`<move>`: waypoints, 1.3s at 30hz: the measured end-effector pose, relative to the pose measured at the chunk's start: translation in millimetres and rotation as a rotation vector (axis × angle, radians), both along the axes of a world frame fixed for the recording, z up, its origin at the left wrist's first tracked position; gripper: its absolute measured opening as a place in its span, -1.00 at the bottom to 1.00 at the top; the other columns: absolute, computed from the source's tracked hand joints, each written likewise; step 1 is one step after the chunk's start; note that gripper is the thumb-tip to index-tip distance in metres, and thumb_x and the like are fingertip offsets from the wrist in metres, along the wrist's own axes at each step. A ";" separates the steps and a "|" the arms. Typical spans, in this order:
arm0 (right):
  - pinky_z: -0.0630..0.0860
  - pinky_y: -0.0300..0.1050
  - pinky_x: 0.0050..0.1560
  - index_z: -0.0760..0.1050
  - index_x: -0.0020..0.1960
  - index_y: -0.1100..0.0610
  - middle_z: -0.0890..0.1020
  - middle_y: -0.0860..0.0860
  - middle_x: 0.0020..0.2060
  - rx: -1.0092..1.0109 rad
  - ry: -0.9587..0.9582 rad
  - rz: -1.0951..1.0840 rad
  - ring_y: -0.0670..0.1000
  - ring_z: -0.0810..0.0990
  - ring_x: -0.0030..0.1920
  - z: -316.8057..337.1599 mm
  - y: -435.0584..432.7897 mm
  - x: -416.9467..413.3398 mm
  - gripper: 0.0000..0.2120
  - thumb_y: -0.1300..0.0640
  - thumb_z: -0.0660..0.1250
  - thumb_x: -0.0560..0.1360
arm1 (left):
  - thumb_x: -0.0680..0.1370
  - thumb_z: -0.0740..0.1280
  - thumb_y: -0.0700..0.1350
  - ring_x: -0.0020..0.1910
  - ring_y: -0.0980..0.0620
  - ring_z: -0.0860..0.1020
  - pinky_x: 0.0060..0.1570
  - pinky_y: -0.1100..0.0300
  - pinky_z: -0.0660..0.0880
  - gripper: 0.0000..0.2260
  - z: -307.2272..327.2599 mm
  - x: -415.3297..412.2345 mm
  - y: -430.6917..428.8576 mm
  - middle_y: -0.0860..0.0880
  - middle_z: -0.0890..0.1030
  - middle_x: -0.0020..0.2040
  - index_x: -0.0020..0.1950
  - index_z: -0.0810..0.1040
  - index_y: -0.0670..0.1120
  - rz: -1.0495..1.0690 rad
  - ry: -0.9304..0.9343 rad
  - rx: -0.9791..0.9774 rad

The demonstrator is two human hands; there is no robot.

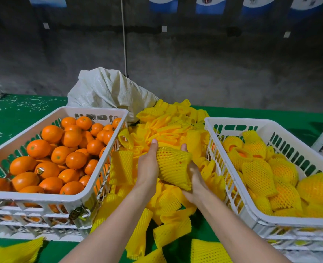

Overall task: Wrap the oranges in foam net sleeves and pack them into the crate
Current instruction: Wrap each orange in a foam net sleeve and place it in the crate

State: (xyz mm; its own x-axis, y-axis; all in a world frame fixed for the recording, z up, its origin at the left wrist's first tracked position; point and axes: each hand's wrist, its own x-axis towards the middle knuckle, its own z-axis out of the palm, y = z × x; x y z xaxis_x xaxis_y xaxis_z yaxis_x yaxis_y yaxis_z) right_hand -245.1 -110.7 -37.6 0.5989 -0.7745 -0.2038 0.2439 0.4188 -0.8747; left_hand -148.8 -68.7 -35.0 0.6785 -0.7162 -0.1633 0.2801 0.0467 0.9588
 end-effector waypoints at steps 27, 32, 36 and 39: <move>0.45 -0.09 -0.22 0.59 -0.24 0.08 0.63 0.07 -0.32 0.211 -0.078 -0.076 0.04 0.56 -0.29 -9.5 -3.0 4.5 -0.75 -0.04 0.28 0.48 | 0.45 0.25 0.13 -0.33 -0.10 0.32 -0.31 -0.06 0.31 -0.41 -26.3 6.4 -2.0 -0.21 0.41 -0.39 -0.41 0.38 -0.43 -0.017 -0.361 -0.235; 0.53 0.02 -0.07 0.66 -0.19 0.00 0.65 0.01 -0.30 -0.200 0.053 -0.203 -0.03 0.63 -0.21 -13.2 0.6 -4.3 -0.76 -0.07 0.27 0.49 | 0.45 0.25 0.31 -0.12 -0.05 0.61 -0.13 0.00 0.56 -0.57 -9.3 8.5 7.4 -0.07 0.65 -0.09 -0.06 0.55 -0.06 -0.243 -0.019 0.196; 0.37 -0.09 -0.04 0.44 -0.15 -0.09 0.49 -0.09 -0.18 -0.757 0.200 -0.145 -0.10 0.46 -0.10 -24.1 1.3 -17.5 -0.71 -0.28 0.14 0.37 | 0.51 0.20 0.27 -0.16 -0.08 0.69 -0.20 0.04 0.61 -0.57 -9.1 0.3 14.4 -0.11 0.71 -0.08 -0.09 0.69 -0.02 -0.531 0.302 0.165; 0.30 -0.32 0.25 0.21 0.26 -0.32 0.35 -0.26 0.28 -0.942 0.312 -0.089 -0.20 0.31 0.32 -34.4 2.0 -28.3 -0.53 -0.40 0.08 0.38 | 0.53 0.26 0.16 -0.07 -0.08 0.68 -0.08 0.03 0.58 -0.67 -11.6 -2.8 16.6 -0.13 0.69 -0.02 0.08 0.62 -0.04 -0.512 0.312 0.118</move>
